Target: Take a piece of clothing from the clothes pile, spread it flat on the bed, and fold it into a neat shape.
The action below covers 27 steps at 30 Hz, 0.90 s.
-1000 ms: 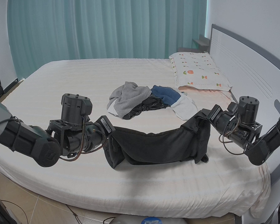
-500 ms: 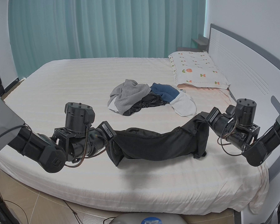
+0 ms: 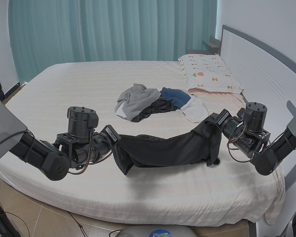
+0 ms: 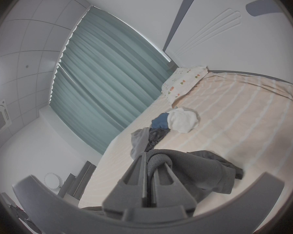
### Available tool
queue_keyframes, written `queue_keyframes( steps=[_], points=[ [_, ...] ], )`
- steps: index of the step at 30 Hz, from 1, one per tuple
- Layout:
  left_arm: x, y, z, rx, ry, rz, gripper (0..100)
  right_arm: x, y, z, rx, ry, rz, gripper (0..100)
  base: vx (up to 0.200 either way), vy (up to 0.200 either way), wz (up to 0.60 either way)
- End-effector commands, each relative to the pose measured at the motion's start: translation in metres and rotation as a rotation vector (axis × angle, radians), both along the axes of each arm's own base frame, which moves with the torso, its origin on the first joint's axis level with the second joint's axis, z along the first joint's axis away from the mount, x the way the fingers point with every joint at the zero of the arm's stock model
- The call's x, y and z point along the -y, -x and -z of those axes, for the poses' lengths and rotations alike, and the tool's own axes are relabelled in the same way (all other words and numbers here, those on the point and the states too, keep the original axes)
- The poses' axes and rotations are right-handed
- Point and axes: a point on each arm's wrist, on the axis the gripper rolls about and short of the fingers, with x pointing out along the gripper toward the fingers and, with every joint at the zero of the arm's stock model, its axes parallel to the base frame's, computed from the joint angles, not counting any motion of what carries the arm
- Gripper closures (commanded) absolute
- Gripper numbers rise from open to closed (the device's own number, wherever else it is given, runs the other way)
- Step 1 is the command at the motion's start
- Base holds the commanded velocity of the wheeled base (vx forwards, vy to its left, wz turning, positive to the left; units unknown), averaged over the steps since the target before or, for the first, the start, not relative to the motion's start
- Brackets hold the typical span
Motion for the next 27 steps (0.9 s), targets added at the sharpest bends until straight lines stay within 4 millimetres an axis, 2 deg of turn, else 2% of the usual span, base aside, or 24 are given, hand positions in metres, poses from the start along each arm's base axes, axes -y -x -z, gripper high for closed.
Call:
queue_keyframes(
  steps=[1, 7, 15, 27],
  points=[
    [-0.004, 0.0, -0.005, 0.014, 0.006, -0.012, 100, -0.003, -0.006, 0.003, 0.036, -0.014, 0.0, 100, 0.0, 0.2, 0.0],
    [-0.006, 0.0, -0.008, 0.021, 0.009, -0.017, 100, -0.003, -0.01, 0.008, 0.069, -0.027, 0.002, 100, 0.0, 0.2, 0.0],
    [-0.011, 0.0, -0.013, 0.036, 0.012, -0.031, 100, -0.005, -0.01, 0.002, 0.137, -0.055, -0.001, 100, 0.0, 0.2, 0.0],
    [-0.015, 0.002, -0.016, 0.043, 0.013, -0.039, 100, -0.007, -0.012, 0.006, 0.129, -0.057, -0.015, 100, 0.0, 0.2, 0.0]
  ],
)
